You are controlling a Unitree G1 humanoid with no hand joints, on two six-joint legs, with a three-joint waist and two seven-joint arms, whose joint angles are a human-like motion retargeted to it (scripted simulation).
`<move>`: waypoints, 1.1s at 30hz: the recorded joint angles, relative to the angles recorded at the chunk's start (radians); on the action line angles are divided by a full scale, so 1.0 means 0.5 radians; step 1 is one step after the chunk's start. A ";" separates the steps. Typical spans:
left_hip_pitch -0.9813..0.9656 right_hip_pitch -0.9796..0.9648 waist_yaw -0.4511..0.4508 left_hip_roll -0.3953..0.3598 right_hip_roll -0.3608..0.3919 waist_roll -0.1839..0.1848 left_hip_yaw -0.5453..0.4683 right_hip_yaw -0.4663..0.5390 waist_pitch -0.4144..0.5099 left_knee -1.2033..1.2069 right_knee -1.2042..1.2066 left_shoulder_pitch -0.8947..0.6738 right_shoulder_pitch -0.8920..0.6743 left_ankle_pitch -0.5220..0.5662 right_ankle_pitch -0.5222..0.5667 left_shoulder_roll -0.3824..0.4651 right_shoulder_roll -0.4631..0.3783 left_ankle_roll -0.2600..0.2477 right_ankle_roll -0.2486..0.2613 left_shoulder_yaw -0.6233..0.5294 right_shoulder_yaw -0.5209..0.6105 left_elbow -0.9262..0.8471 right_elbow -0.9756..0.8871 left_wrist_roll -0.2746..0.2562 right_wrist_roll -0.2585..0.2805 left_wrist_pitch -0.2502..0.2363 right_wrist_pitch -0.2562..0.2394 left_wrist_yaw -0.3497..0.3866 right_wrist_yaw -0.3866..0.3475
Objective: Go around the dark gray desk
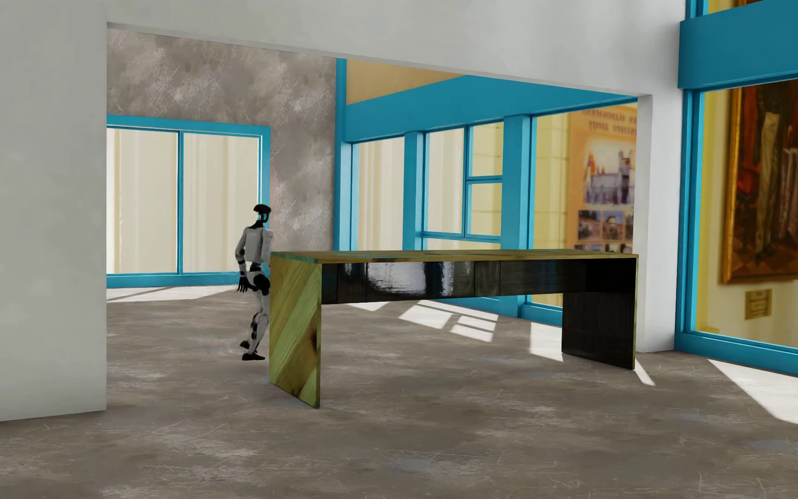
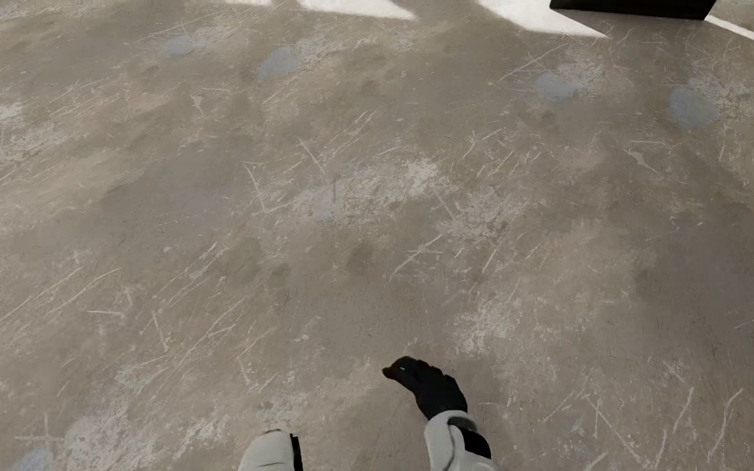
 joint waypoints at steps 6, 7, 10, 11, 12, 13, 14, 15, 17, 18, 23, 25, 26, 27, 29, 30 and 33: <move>0.068 0.534 0.050 -0.477 -0.065 0.011 0.139 0.152 -0.007 -1.734 0.088 0.118 -0.191 0.080 -0.230 -0.023 -0.158 -0.178 0.090 -0.075 0.774 0.061 -1.705 0.081 1.637 -0.013 -0.507 0.000 0.011; 0.071 0.588 0.058 -0.547 -0.098 -0.008 0.026 0.140 -0.006 -1.585 0.200 0.107 -0.272 0.252 -0.118 -0.034 -0.179 -0.054 0.116 -0.048 0.826 0.063 -1.873 0.106 1.783 0.028 -0.464 0.036 0.028; 0.142 0.274 0.086 -0.464 -0.280 -0.085 0.155 0.060 0.011 -0.976 1.331 0.102 -0.494 0.025 0.540 -0.115 -0.189 -0.002 0.581 0.113 0.932 -0.006 -2.098 0.028 2.031 0.090 -0.338 0.252 0.008; 0.240 0.082 0.089 -0.451 -0.403 -0.112 0.209 0.017 0.014 -0.912 1.697 0.075 -0.536 -0.115 0.698 -0.119 -0.190 -0.016 0.601 0.150 0.968 -0.022 -2.126 -0.025 2.110 0.097 -0.314 0.297 -0.016; 0.369 -0.106 0.081 -0.460 -0.535 -0.136 0.242 -0.036 0.017 -0.925 1.935 0.021 -0.558 -0.208 0.592 -0.098 -0.202 -0.029 0.540 0.165 0.980 -0.029 -2.150 -0.066 2.126 0.096 -0.313 0.314 -0.036; 0.509 -0.284 0.063 -0.487 -0.667 -0.155 0.253 -0.106 0.018 -0.985 2.055 -0.053 -0.546 -0.269 0.512 -0.060 -0.217 -0.043 0.453 0.165 0.982 -0.025 -2.173 -0.082 2.115 0.106 -0.329 0.320 -0.057; 0.644 -0.443 0.037 -0.523 -0.786 -0.171 0.247 -0.184 0.016 -1.060 2.064 -0.137 -0.507 -0.316 0.497 -0.013 -0.235 -0.057 0.438 0.139 0.982 -0.021 -2.197 -0.069 2.112 0.119 -0.329 0.307 -0.066; 0.769 -0.586 0.007 -0.562 -0.867 -0.183 0.226 -0.252 0.013 -1.133 1.973 -0.228 -0.466 -0.362 0.509 0.031 -0.255 -0.069 0.421 0.103 0.972 -0.029 -2.229 -0.052 2.095 0.120 -0.330 0.303 -0.062; 1.006 -0.797 -0.050 -0.622 -0.915 -0.196 0.172 -0.362 0.006 -1.273 1.506 -0.415 -0.404 -0.461 0.436 0.117 -0.294 -0.096 0.373 0.006 0.929 -0.064 -2.287 -0.054 2.033 0.063 -0.346 0.294 -0.023; 1.124 -0.850 -0.073 -0.643 -0.911 -0.201 0.155 -0.405 0.003 -1.335 1.136 -0.502 -0.380 -0.518 0.439 0.161 -0.302 -0.112 0.390 -0.037 0.909 -0.094 -2.303 -0.073 2.006 0.039 -0.336 0.290 0.003; 1.643 -0.849 -0.114 -0.638 -0.652 -0.193 0.161 -0.296 0.017 -1.448 -0.330 -0.636 -0.150 -0.709 0.444 0.211 -0.309 -0.236 0.415 0.009 0.721 -0.419 -2.170 -0.255 1.511 0.004 -0.278 0.426 -0.034; 1.704 -0.856 -0.120 -0.567 -0.616 -0.147 0.177 -0.288 0.038 -1.139 0.021 -0.500 0.004 -0.486 0.733 0.150 -0.378 -0.193 0.166 0.071 0.676 -0.500 -2.047 -0.359 1.076 0.008 -0.234 0.493 -0.013; 1.625 -0.847 -0.123 -0.484 -0.603 -0.114 0.186 -0.318 0.049 -0.814 0.202 -0.426 0.105 -0.250 0.719 0.138 -0.422 -0.113 0.100 0.059 0.635 -0.479 -1.982 -0.374 0.780 0.016 -0.229 0.493 0.010; 1.490 -0.813 -0.123 -0.338 -0.576 -0.076 0.240 -0.342 0.059 -0.391 0.356 -0.369 0.206 -0.015 0.567 0.135 -0.475 -0.164 0.095 0.024 0.596 -0.417 -1.893 -0.356 0.403 0.042 -0.230 0.449 0.020; 1.062 -0.637 -0.091 -0.111 -0.451 0.004 0.174 -0.376 0.073 0.305 0.401 -0.311 0.334 0.153 0.343 0.130 -0.590 -0.036 0.106 -0.085 0.563 -0.211 -1.592 -0.212 -0.562 0.121 -0.141 0.306 0.200; 0.826 -0.520 -0.069 -0.095 -0.378 0.024 0.117 -0.360 0.075 0.478 0.326 -0.280 0.336 0.060 0.292 0.114 -0.616 0.002 0.112 -0.132 0.597 -0.100 -1.359 -0.130 -0.992 0.146 -0.096 0.244 0.447; 0.241 -0.190 0.005 -0.096 -0.195 0.018 0.071 -0.237 0.049 0.341 0.053 -0.110 0.214 0.060 0.185 0.077 -0.392 0.006 0.132 -0.160 0.458 0.075 -0.382 0.015 -1.069 0.122 -0.066 0.075 0.551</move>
